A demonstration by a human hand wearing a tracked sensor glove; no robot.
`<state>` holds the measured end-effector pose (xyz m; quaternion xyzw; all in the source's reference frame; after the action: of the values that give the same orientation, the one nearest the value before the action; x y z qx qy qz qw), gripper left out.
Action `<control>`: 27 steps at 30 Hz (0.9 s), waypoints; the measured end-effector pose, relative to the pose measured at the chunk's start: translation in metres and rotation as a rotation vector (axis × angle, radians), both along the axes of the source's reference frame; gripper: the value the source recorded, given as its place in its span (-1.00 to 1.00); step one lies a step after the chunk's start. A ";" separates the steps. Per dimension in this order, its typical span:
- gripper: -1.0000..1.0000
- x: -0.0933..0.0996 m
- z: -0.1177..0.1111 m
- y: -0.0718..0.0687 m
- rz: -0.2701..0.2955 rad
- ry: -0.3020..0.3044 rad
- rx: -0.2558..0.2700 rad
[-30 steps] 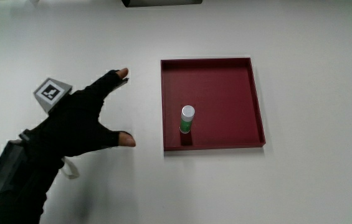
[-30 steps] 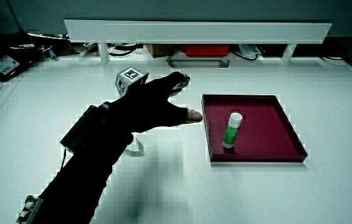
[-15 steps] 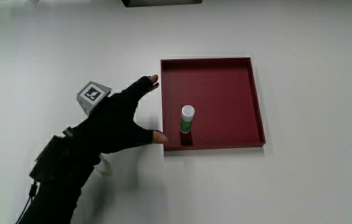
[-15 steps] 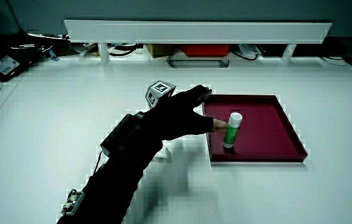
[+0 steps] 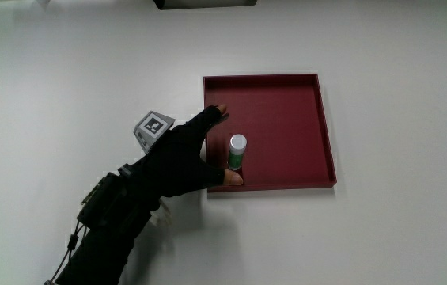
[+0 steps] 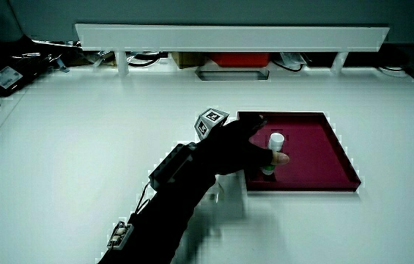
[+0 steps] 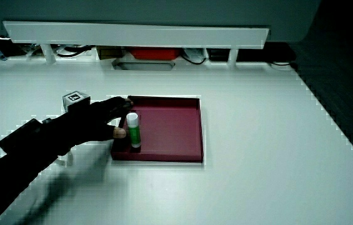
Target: Pick glue stick
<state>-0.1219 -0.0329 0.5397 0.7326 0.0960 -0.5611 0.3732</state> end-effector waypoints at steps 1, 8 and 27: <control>0.00 0.000 0.000 0.000 -0.005 0.001 0.005; 0.21 0.003 0.001 0.001 -0.033 -0.004 0.025; 0.86 0.003 0.007 0.007 -0.179 -0.036 0.092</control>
<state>-0.1191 -0.0260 0.5465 0.7646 0.0490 -0.5740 0.2890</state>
